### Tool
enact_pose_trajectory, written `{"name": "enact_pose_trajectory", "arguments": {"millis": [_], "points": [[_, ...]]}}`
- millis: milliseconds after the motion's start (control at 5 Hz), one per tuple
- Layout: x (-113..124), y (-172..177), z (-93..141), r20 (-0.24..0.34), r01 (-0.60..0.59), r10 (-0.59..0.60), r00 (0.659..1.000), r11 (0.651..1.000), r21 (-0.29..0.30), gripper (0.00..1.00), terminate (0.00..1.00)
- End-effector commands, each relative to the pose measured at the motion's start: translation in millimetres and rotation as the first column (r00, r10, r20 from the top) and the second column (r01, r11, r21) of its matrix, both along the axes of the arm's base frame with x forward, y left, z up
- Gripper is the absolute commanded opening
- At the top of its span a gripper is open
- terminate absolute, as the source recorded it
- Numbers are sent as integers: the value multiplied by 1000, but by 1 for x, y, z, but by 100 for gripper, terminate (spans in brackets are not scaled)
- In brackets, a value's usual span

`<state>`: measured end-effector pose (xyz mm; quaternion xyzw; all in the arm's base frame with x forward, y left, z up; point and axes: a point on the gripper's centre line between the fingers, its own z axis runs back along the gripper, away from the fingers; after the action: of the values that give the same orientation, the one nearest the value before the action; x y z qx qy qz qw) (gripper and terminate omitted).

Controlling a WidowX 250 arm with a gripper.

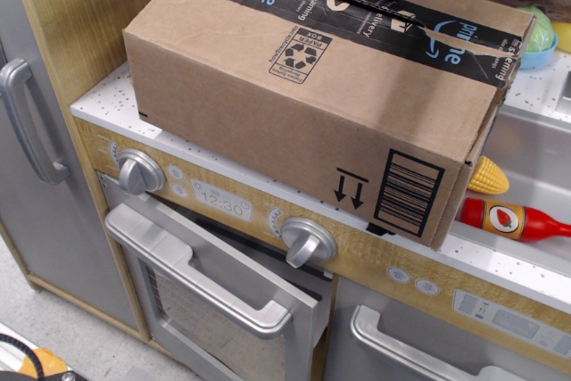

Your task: Open large4fbox flaps

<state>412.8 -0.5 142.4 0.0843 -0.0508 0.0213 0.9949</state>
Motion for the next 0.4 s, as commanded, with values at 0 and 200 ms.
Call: {"name": "enact_pose_trajectory", "arguments": {"millis": [0,200], "points": [[-3,3,-4,31,-35,36,999,998,-44,100,0],[-4,1,-10,6,-40,40,999,996,-79,100,0]]}}
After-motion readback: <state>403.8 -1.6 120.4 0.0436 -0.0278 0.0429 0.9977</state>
